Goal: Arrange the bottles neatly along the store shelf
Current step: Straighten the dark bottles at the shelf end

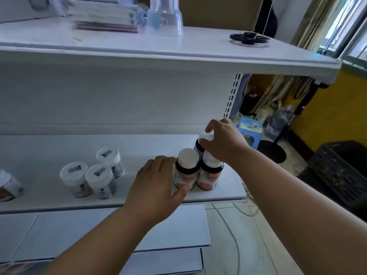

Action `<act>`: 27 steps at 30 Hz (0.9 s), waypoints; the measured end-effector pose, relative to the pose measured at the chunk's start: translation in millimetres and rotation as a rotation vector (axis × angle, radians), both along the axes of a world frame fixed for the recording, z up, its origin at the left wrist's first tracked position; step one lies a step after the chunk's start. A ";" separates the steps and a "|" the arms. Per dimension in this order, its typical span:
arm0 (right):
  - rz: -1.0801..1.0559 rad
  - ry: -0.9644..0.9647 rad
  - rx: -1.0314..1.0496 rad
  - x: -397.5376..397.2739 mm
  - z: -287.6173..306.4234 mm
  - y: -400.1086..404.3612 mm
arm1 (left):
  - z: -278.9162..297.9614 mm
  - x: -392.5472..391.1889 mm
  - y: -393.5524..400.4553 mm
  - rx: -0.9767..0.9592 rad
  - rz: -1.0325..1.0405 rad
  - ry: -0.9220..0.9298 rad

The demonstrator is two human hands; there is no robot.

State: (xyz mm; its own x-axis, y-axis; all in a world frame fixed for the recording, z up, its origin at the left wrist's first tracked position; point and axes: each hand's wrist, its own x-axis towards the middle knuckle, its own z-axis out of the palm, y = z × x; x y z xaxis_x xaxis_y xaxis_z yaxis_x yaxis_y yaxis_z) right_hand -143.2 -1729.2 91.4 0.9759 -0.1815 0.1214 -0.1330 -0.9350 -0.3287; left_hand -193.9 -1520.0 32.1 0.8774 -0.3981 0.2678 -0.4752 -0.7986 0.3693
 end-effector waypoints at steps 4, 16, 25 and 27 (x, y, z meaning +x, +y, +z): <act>-0.028 0.123 -0.045 13.7 -0.9 3.2 | -5.2 3.6 1.5 0.006 -0.024 -0.005; 0.042 -0.447 0.225 -34.8 12.7 14.3 | -5.9 8.0 9.9 0.024 0.013 0.010; 0.364 -0.936 0.381 -89.3 -8.4 46.2 | -43.7 3.5 18.6 0.222 -0.027 0.184; 0.336 -0.856 0.608 -98.9 -8.0 54.0 | -56.6 2.8 16.2 0.303 -0.045 0.233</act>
